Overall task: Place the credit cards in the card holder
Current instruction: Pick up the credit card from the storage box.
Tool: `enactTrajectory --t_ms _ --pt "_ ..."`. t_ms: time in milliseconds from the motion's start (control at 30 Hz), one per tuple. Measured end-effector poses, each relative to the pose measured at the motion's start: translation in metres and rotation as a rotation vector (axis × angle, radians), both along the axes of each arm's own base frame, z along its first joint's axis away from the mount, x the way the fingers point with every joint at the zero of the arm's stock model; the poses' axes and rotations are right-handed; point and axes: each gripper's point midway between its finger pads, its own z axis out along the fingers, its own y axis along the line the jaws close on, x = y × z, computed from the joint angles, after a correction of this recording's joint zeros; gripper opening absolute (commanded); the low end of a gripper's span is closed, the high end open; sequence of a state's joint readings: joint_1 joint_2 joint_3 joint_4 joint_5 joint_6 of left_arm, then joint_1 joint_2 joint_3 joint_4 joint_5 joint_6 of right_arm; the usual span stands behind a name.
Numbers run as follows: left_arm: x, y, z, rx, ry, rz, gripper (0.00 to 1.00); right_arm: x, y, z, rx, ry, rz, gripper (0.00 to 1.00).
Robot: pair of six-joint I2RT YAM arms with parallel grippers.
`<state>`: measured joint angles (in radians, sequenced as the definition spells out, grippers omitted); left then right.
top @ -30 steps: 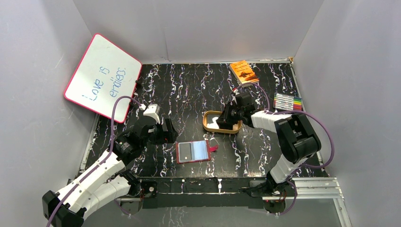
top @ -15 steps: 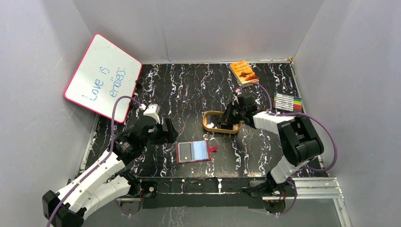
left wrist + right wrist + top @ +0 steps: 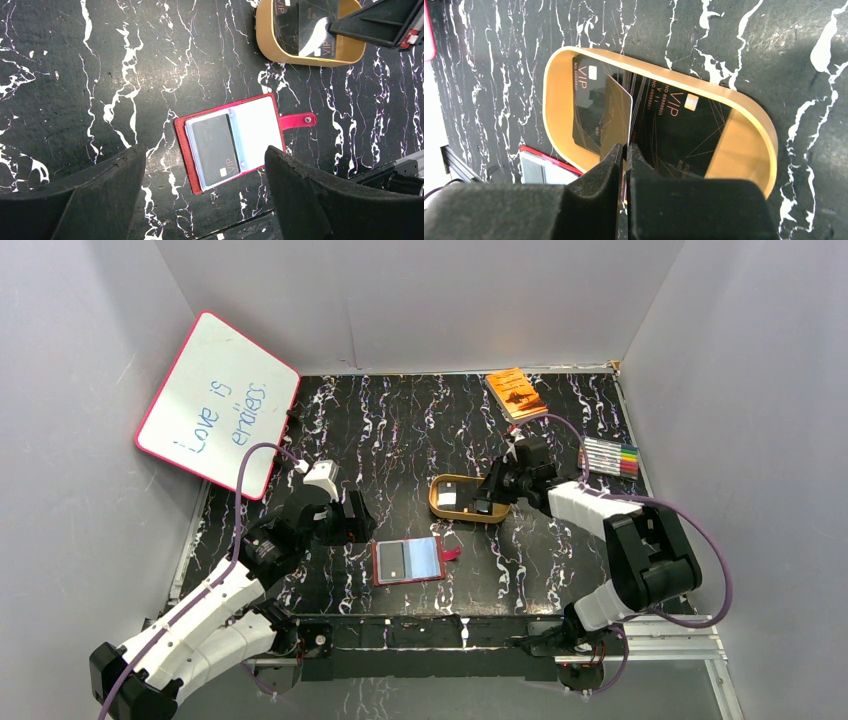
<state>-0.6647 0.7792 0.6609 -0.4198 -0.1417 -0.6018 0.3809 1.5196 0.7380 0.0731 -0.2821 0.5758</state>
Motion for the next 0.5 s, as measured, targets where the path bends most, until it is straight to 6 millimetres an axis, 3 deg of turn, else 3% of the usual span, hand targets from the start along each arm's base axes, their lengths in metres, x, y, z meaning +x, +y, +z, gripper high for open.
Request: enactTrajectory --t_ms 200,500 --pt "0.000 0.000 0.001 -0.001 -0.002 0.000 0.85 -0.011 -0.004 0.026 0.017 -0.004 -0.010 0.00" --pt "-0.001 0.001 0.006 -0.016 -0.022 0.001 0.85 -0.022 -0.001 0.102 0.137 0.078 -0.137 0.00"
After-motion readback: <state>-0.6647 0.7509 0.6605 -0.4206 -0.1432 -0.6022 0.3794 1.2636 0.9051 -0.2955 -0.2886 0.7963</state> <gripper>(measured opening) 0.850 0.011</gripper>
